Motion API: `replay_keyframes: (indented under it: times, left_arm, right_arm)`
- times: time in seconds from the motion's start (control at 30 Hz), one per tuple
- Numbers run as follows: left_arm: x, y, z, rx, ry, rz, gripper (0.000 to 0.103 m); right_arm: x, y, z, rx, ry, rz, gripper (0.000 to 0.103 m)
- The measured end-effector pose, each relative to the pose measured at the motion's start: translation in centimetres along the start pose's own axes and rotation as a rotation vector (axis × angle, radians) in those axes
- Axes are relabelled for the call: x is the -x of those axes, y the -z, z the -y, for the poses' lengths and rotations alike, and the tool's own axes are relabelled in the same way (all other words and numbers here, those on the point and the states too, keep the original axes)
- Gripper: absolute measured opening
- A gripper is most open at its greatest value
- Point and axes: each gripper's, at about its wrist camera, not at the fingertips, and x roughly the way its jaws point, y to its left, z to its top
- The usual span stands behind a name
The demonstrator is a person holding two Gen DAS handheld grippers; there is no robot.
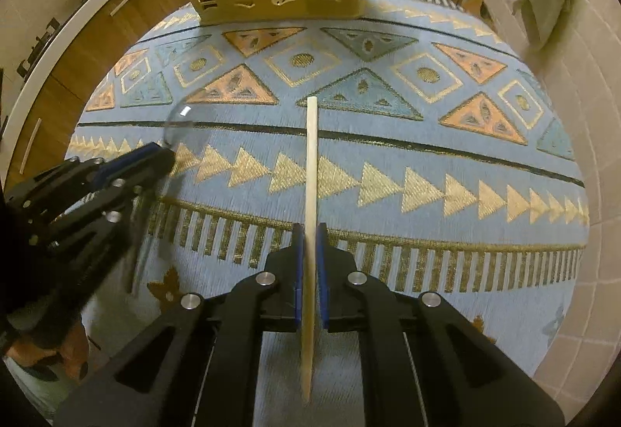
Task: Organize utensils
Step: 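Grasp the last clear spoon with the left tool while the right tool grasps the last chopstick, then lift and carry the clear spoon and chopstick over the yellow holder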
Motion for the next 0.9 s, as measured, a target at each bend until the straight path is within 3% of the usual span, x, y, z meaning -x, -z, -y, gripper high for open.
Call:
replay_keyframes:
  times: [0.17, 0.33, 0.43, 0.5, 0.53, 0.67, 0.77, 0.9]
  left_arm:
    - [0.2, -0.1, -1.6, 0.03, 0.029, 0.002, 0.01]
    - [0.5, -0.2, -2.2, 0.024, 0.037, 0.012, 0.01]
    - [0.6, -0.3, -2.3, 0.021, 0.041, 0.018, 0.01]
    - [0.8, -0.3, -2.4, 0.021, 0.044, 0.022, 0.01]
    - [0.8, -0.3, -2.5, 0.022, 0.044, 0.023, 0.01]
    - [1.2, -0.6, -3.2, 0.042, 0.07, 0.045, 0.01]
    - [2.2, -0.9, -3.9, 0.069, 0.116, 0.088, 0.01]
    - [4.3, -1.9, -4.7, 0.087, 0.159, 0.18, 0.01]
  right_arm:
    - [-0.3, -1.4, 0.4, -0.021, -0.012, -0.031, 0.029]
    - [-0.8, -2.4, -0.7, 0.036, 0.022, -0.062, 0.029]
    - [-1.6, -2.7, -1.7, 0.074, 0.037, -0.104, 0.027]
    - [-1.7, -2.7, -2.7, 0.131, 0.102, -0.107, 0.012]
    - [-1.7, -2.8, -3.0, 0.143, 0.09, -0.118, 0.006]
    - [-1.6, -3.1, -3.3, 0.144, 0.092, -0.116, 0.005]
    - [-0.8, -3.3, -3.4, 0.113, 0.051, -0.079, 0.005]
    - [2.8, -4.5, -3.7, 0.11, -0.032, 0.069, 0.005]
